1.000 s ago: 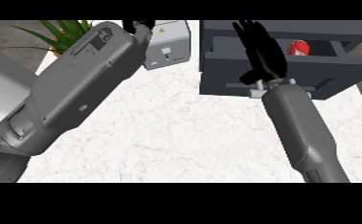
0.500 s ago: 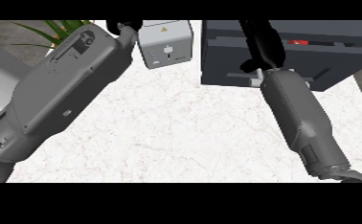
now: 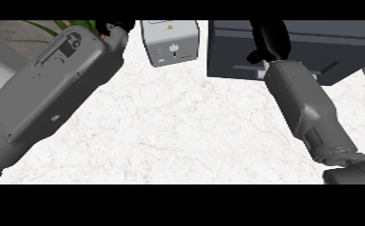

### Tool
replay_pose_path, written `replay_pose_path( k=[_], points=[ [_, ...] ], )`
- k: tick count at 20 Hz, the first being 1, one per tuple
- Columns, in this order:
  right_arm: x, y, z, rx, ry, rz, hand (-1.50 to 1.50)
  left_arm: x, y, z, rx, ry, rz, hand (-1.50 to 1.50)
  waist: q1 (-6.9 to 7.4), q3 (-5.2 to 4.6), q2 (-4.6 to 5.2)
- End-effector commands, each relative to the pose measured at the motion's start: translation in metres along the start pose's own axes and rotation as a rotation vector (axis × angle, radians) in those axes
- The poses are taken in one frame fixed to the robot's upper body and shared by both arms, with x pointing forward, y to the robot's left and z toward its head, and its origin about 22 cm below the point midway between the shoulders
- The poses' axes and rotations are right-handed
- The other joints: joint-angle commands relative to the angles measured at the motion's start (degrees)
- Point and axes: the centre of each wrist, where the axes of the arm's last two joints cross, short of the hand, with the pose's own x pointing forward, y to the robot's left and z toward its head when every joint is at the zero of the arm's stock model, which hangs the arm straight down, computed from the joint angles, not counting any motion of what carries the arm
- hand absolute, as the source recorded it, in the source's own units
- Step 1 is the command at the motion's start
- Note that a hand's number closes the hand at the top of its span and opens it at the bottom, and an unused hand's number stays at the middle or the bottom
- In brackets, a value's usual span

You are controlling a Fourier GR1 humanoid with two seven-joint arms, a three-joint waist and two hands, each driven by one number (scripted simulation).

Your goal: Pick up the can, place it into the drawer and close the drawer

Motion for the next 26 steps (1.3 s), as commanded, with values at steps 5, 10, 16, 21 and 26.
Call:
replay_pose_path(
  k=[5, 10, 16, 21, 26],
  points=[
    [0.0, -0.029, -0.033, -0.048, 0.037, 0.013, -1.5, 0.007, -0.002, 0.014, -0.022, -0.004, 0.007, -1.5, 1.64, 0.27, 0.58],
    [0.008, -0.044, -0.049, -0.047, 0.056, 0.019, -1.5, 0.008, 0.01, 0.01, -0.03, -0.003, -0.006, -1.5, 1.43, 0.23, 0.84],
    [0.022, -0.042, -0.052, 0.038, 0.013, -0.215, -1.5, 0.008, 0.005, 0.02, -0.046, 0.0, 0.012, -1.5, 2.49, 0.4, 1.01],
    [0.023, -0.041, -0.053, 0.041, 0.106, -0.57, -1.5, -0.001, 0.015, 0.021, -0.025, 0.011, -0.018, -1.5, 1.86, 0.55, 0.33],
    [0.008, -0.033, -0.043, 0.004, 0.143, -0.716, -1.5, -0.005, 0.019, 0.022, -0.021, 0.023, -0.003, -1.5, 1.46, 0.42, 1.06]
  ],
)
